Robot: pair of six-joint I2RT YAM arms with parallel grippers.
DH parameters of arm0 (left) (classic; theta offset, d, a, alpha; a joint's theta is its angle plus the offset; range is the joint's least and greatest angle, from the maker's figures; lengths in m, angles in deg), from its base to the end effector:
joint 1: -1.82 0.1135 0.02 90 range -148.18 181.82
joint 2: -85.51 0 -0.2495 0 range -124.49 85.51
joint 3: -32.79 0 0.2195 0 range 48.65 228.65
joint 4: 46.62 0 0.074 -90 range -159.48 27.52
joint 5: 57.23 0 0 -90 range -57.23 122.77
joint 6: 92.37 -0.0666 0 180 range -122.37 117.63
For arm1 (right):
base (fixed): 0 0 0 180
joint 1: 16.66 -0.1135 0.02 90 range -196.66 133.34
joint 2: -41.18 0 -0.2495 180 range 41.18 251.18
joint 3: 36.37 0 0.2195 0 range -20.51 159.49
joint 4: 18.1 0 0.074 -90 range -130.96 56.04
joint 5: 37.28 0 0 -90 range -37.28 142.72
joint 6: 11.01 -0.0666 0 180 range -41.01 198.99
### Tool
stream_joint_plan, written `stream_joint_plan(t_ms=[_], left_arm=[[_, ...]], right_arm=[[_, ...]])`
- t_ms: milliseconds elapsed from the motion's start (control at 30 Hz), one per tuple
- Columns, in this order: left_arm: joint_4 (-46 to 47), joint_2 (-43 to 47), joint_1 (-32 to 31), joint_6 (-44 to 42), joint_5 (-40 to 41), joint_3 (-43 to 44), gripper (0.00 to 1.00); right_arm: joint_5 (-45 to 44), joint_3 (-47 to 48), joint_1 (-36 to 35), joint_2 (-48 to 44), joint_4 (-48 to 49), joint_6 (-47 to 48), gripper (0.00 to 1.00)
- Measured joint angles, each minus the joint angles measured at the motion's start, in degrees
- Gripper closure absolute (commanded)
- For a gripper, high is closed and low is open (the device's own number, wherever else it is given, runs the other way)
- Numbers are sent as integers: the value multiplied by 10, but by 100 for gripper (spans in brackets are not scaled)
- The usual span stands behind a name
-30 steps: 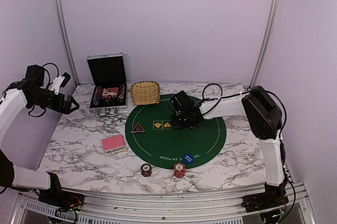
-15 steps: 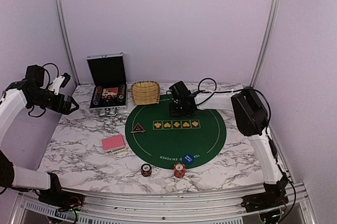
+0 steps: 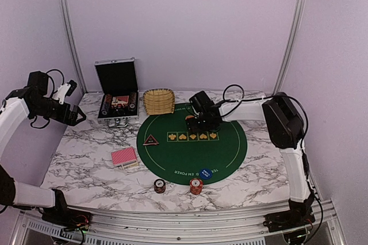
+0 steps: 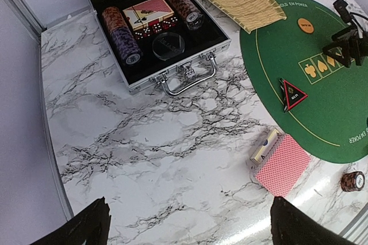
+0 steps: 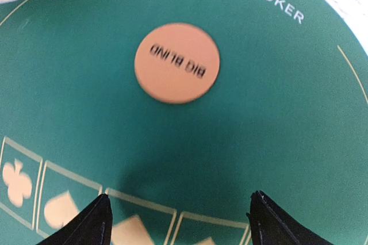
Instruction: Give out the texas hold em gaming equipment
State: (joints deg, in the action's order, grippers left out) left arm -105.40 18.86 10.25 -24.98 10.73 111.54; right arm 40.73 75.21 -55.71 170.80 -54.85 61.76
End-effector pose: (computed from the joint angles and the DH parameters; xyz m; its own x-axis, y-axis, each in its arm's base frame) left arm 0.2300 0.0088 0.2898 -0.6187 0.2686 -0.7383 0.3863 0.9223 0.0117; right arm 0.3722 0.2841 0.1240 -0.7610 -0.2443 -0.6010 -0.3118 0.9501 0.0087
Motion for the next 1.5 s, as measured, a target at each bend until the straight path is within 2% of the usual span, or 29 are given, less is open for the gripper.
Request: stream_joint_plan(t_ms=[333, 500, 700, 1167, 1500], left_arm=[[-18, 1, 0, -4, 0, 1, 1], [-26, 1, 0, -6, 0, 4, 1], [-28, 3, 0, -6, 0, 12, 1], [-39, 4, 0, -6, 0, 20, 1], [-40, 4, 0, -6, 0, 20, 1]], right_arm=[[45, -203, -69, -211, -19, 16, 16], [70, -280, -81, -266, -30, 25, 18], [91, -330, -90, -279, -48, 28, 20], [104, -332, -145, -279, -52, 24, 26], [97, -358, -149, -279, -60, 23, 30]])
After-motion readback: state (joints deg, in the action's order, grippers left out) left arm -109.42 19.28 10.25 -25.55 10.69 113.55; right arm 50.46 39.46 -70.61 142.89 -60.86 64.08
